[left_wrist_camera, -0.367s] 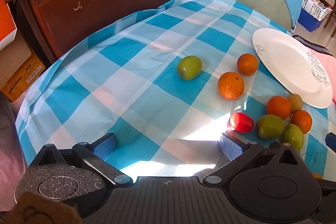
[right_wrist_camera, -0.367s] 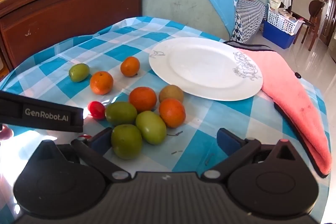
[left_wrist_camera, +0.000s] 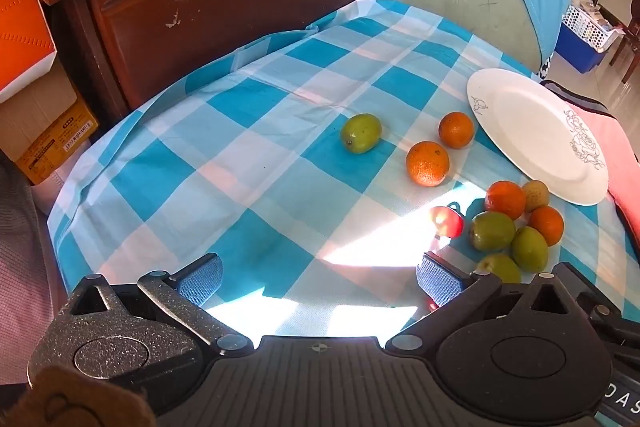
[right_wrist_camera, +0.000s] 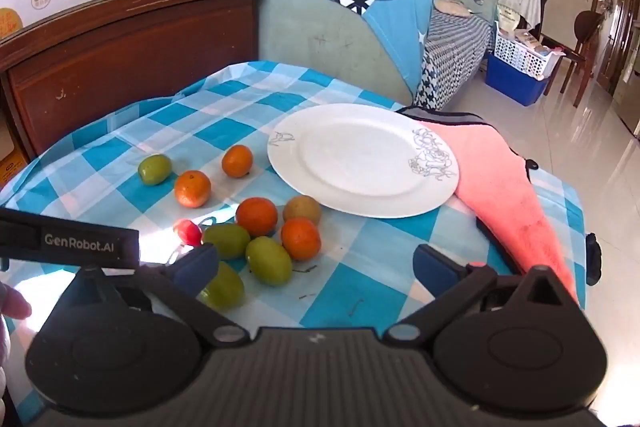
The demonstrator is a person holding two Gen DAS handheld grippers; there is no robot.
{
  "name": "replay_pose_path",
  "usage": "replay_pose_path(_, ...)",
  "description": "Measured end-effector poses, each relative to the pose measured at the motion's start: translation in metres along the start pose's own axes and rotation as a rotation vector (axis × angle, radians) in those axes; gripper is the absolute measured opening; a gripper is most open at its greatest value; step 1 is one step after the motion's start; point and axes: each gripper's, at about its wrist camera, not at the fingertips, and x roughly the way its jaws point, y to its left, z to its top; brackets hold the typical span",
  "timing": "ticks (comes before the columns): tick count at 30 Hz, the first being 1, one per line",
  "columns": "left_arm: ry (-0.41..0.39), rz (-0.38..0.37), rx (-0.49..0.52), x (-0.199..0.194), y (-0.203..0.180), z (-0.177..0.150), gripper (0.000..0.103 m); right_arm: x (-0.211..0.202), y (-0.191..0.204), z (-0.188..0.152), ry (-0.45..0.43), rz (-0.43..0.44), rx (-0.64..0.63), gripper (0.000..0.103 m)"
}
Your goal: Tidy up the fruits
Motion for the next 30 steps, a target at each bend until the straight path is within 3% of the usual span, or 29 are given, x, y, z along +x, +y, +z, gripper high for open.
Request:
replay_pose_path(4, -0.023, -0.035, -0.006, -0.02, 0.009, -0.014, 0.103, -0.034, -0.029, -0.041, 0.012, 0.016, 0.057, 0.102)
replay_pose_path(12, 0.002, -0.076, 0.018, -0.048, 0.024, -0.033, 0.103, -0.067, -0.065, -0.072, 0.125, -0.021, 0.165, 0.102)
replay_pose_path(22, 0.054, -0.097, 0.168, -0.059, 0.011, -0.07, 0.103, -0.081, -0.08, -0.09, 0.181, -0.025, 0.221, 0.102)
replay_pose_path(30, 0.06, -0.086, 0.225, -0.057, -0.005, -0.078, 0.103, -0.078, -0.076, -0.09, 0.211, -0.024, 0.233, 0.102)
